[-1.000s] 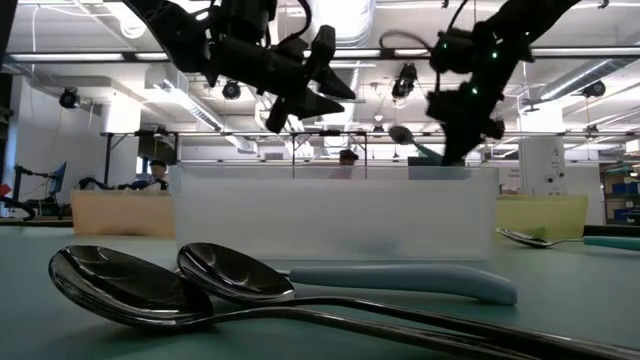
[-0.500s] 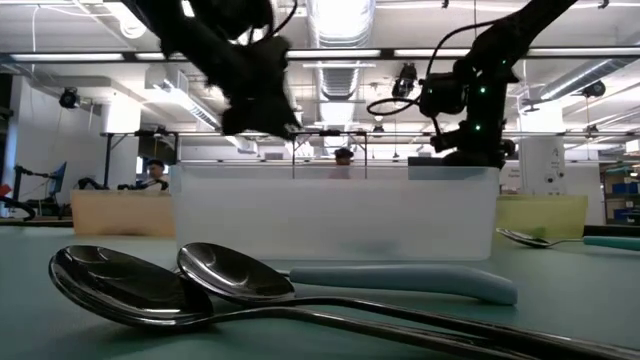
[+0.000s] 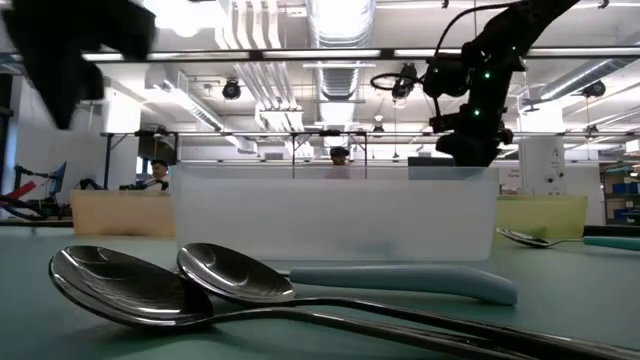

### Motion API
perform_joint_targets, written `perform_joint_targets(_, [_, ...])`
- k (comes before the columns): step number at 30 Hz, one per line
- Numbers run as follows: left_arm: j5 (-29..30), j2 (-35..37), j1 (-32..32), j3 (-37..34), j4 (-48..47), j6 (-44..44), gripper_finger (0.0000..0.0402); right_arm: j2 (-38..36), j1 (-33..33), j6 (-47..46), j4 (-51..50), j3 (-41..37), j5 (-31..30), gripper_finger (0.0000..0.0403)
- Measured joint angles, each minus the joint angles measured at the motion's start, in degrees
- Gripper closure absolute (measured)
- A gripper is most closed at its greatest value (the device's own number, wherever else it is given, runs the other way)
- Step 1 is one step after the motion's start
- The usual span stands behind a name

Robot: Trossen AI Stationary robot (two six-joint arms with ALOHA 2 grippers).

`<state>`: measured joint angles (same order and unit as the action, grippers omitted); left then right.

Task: Sort silverware by color (type)
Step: Put the blue spoon into the white bin

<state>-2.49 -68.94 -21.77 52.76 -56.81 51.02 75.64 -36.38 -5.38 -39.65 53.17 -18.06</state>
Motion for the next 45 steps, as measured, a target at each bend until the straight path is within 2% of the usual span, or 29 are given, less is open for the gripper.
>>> perform_joint_targets(4, [0.5,-2.4,-12.0,0.0,6.3,1.4,0.0272,-0.1,0.0,0.9,2.6,0.0,0.0,0.0238])
perform_joint_targets(8, [1.8,-6.9,-17.4,0.0,13.7,4.9,0.0272,-0.1,0.0,0.9,2.5,0.0,0.1,0.0242])
perform_joint_targets(13, [1.3,-13.2,-18.0,0.0,19.8,4.8,0.0272,-0.1,0.2,0.8,2.5,0.0,0.3,0.0243])
perform_joint_targets(17, [-4.8,-18.1,-18.3,0.0,23.6,1.8,0.0272,-0.1,0.3,-0.9,2.5,0.0,0.5,0.0242])
perform_joint_targets(20, [-7.0,-21.2,-19.1,0.0,26.2,-0.9,0.0272,-0.1,0.3,-1.7,2.5,0.0,0.5,0.0241])
perform_joint_targets(26, [-6.9,-25.9,-19.8,0.0,27.6,-8.9,0.0272,-0.1,0.3,-4.1,2.5,0.0,0.5,0.0241])
perform_joint_targets(32, [-2.3,-28.8,-20.6,0.0,27.3,-15.1,0.0272,-0.1,0.5,-4.7,2.5,0.0,0.5,0.0246])
perform_joint_targets(36, [-0.7,-29.5,-20.7,0.1,27.3,-16.0,0.0274,-0.1,0.5,-4.7,2.5,0.0,0.6,0.0248])
perform_joint_targets(40, [0.0,-29.9,-20.7,0.1,27.2,-15.2,0.0299,-0.1,0.5,-4.8,2.5,0.0,0.6,0.0248])
perform_joint_targets(45, [0.5,-29.9,-20.6,0.1,26.9,-12.5,0.0374,-0.1,0.5,-5.1,2.5,0.0,0.5,0.0248])
